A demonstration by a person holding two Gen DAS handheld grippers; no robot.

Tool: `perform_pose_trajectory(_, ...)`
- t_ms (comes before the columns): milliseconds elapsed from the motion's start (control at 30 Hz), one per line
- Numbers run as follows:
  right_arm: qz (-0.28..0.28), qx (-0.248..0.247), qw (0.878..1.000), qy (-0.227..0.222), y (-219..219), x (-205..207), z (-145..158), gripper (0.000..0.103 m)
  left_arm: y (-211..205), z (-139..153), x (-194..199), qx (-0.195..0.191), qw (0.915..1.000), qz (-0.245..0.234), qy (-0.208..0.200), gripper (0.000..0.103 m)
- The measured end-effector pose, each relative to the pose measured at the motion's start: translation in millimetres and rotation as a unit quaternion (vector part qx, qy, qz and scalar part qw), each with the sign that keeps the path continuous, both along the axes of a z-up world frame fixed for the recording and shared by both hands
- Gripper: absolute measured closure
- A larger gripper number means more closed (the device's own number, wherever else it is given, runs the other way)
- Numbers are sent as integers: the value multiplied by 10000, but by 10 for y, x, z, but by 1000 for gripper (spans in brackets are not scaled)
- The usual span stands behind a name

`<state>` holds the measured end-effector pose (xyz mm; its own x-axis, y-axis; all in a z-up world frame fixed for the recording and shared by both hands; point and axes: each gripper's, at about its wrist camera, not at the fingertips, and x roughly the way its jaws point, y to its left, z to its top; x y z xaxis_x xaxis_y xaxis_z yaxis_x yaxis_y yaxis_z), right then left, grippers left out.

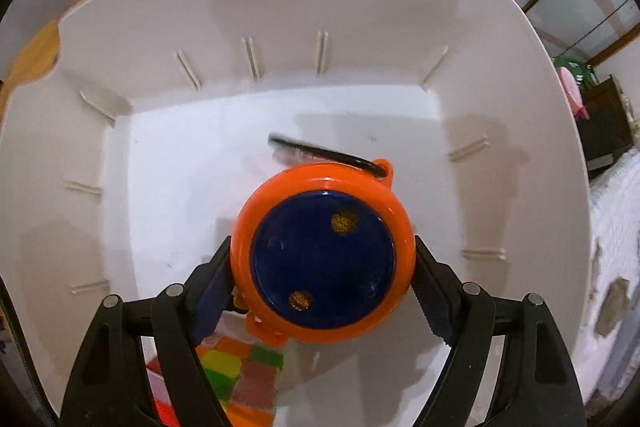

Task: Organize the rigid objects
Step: 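Carry the cord reel with the left tool into the tray and release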

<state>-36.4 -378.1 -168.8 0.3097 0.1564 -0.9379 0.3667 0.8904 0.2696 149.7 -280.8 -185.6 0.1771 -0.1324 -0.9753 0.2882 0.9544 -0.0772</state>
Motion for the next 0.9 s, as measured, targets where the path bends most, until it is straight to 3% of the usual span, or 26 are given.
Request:
perform_pose_trajectory(233, -10, 0, 10000, -1, -2, -4, 0, 93, 58, 84, -89, -65, 9998, 17, -169, 18)
perform_pose_trajectory(367, -28, -6, 10000, -5, -5, -1, 3, 93, 91, 303, -92, -148, 9983, -76, -562, 1)
perform_pose_trajectory(467, -54, -17, 10000, -3, -1, -3, 2, 93, 165, 491, -201, -228, 9968, -142, -753, 1)
perform_pose_trajectory(767, -131, -150, 9998, 40, 12, -2, -33, 93, 542, 862, -434, -418, 9957, -187, -802, 1)
perform_pose_trajectory(900, -158, -228, 9996, 45, 23, 9, -60, 93, 672, 1039, -505, -469, 9926, -307, -1080, 1)
